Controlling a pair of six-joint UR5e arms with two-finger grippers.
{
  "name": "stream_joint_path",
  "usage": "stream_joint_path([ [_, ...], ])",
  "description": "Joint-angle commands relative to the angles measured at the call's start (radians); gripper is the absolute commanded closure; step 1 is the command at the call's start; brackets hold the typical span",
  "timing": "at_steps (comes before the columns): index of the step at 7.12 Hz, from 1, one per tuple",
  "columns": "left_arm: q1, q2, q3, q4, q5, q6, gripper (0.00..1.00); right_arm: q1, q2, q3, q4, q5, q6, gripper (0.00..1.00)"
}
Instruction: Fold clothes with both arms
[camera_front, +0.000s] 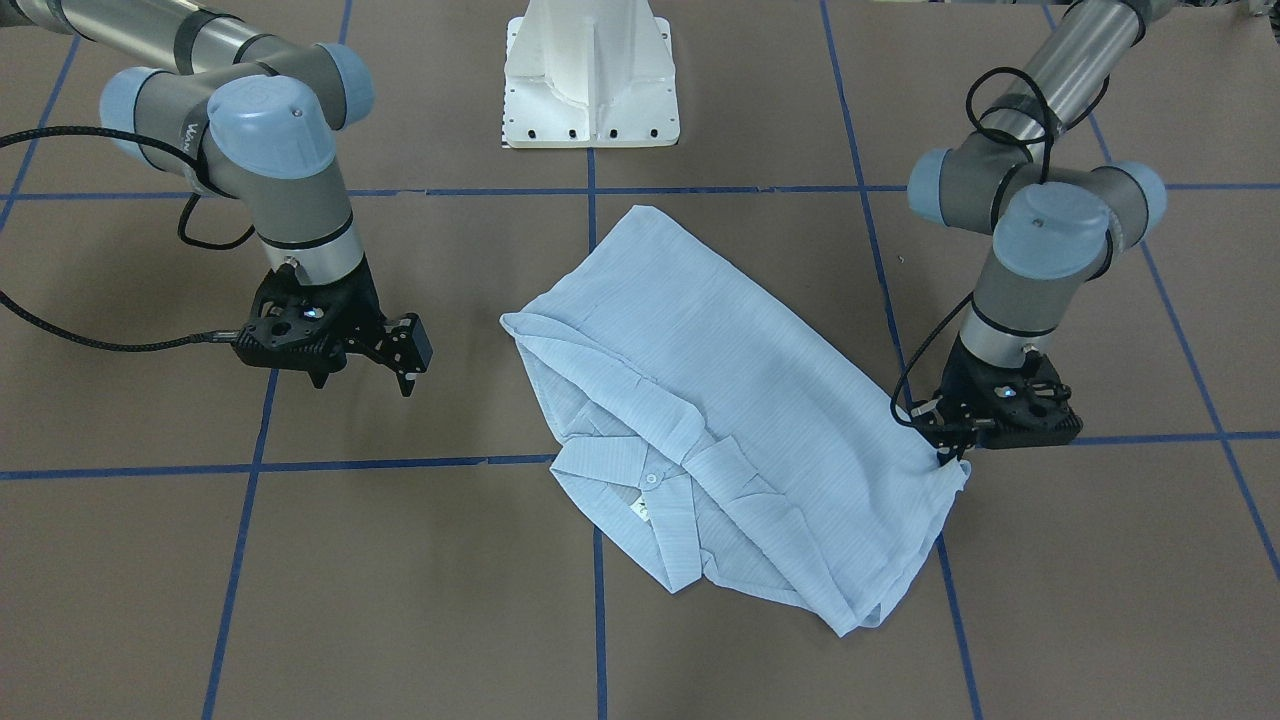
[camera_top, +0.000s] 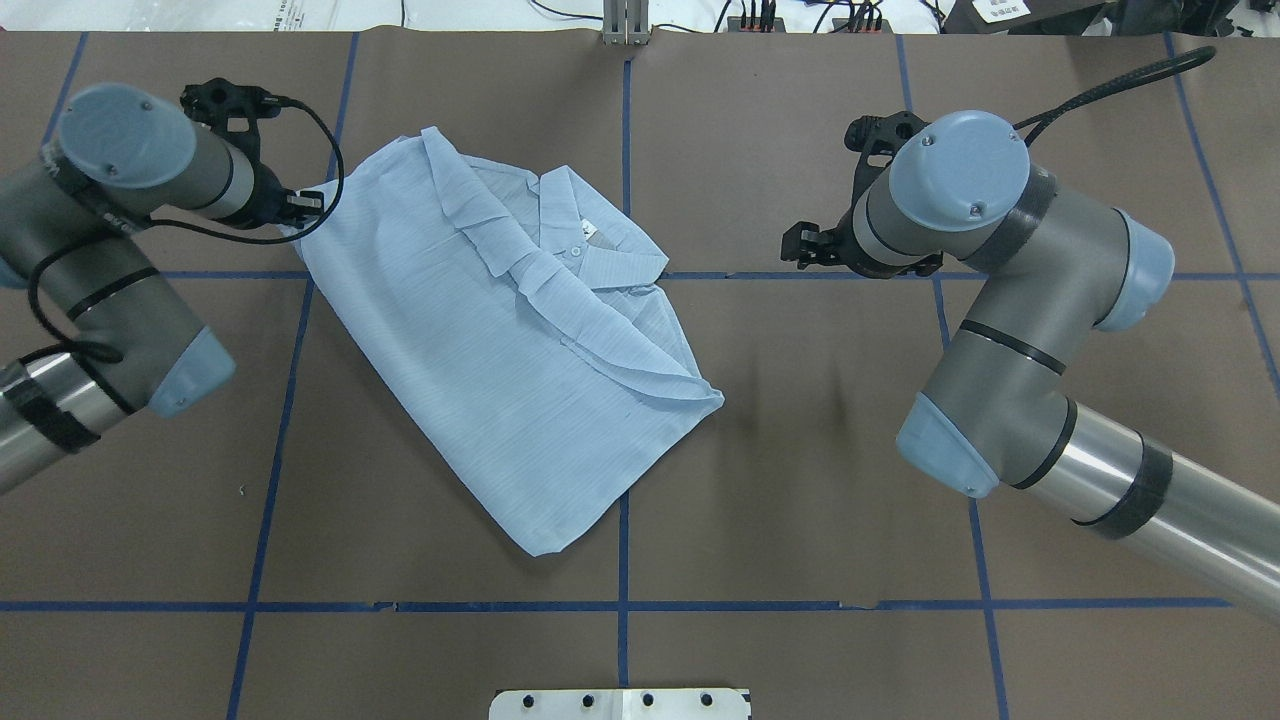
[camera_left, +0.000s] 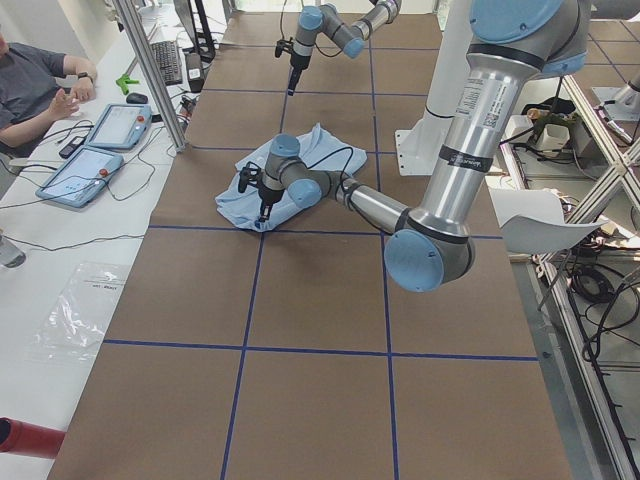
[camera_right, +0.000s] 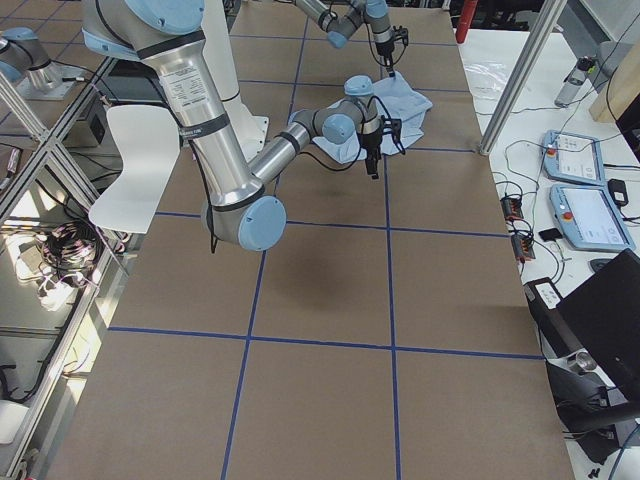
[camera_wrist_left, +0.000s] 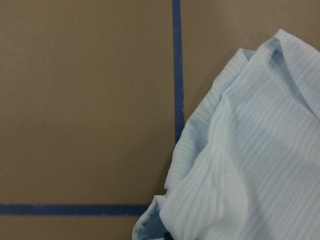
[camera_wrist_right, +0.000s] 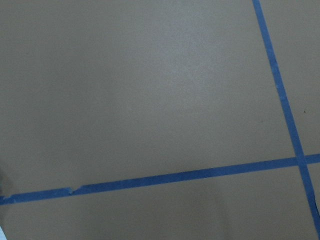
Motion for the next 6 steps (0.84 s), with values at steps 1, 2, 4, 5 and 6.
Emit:
stream_joint_path([
  [1,-0.049,-0.187,0.258,-0.014,-0.001,0.057,1.00,-0.006,0.016,-0.001,0.000,-0.002,0.006,0.00],
  [2,-0.103,-0.224,0.344,-0.066,-0.001,0.175,1.00,-0.009,0.018,-0.002,0.000,-0.002,0.009,0.00],
  [4,-0.154,-0.215,0.344,-0.109,-0.028,0.360,0.01,-0.018,0.054,-0.034,0.000,-0.003,0.022,0.00],
  [5,-0.177,-0.206,0.341,-0.114,-0.135,0.366,0.00,-0.043,0.149,-0.136,-0.002,-0.005,0.120,0.00],
  [6,-0.178,-0.151,0.269,-0.115,-0.172,0.356,0.00,-0.064,0.244,-0.242,-0.002,-0.026,0.194,0.00],
])
